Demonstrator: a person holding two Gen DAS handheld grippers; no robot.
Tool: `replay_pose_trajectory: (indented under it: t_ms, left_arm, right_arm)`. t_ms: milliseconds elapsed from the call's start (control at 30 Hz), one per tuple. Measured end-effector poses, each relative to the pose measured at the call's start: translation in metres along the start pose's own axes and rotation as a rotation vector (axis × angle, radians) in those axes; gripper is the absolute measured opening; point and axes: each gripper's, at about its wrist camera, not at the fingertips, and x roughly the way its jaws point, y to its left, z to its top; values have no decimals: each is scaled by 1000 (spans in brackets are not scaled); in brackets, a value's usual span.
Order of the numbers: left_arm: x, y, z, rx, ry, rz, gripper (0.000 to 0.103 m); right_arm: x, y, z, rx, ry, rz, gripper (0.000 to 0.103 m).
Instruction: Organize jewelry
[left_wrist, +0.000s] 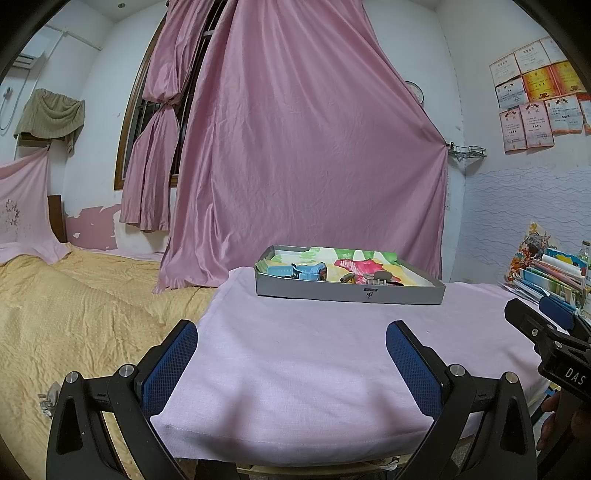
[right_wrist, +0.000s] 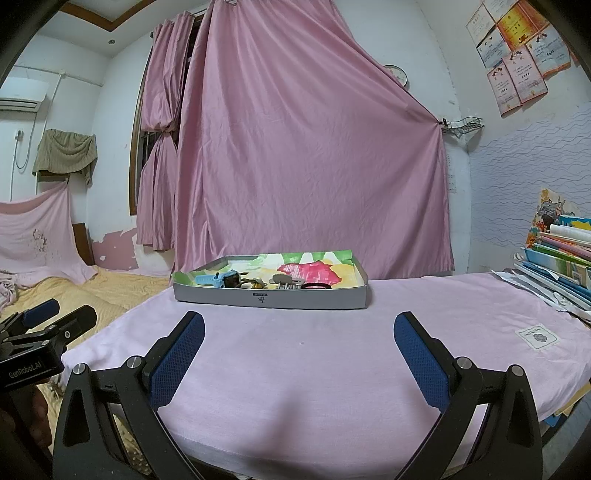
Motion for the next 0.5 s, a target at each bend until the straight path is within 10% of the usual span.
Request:
replay_pose_trajectory:
  t_ms: [500]
  left_arm:
    - [1, -2, 0, 2, 4, -2, 103]
  right_arm:
    - [0, 0, 0, 0, 1, -1, 101]
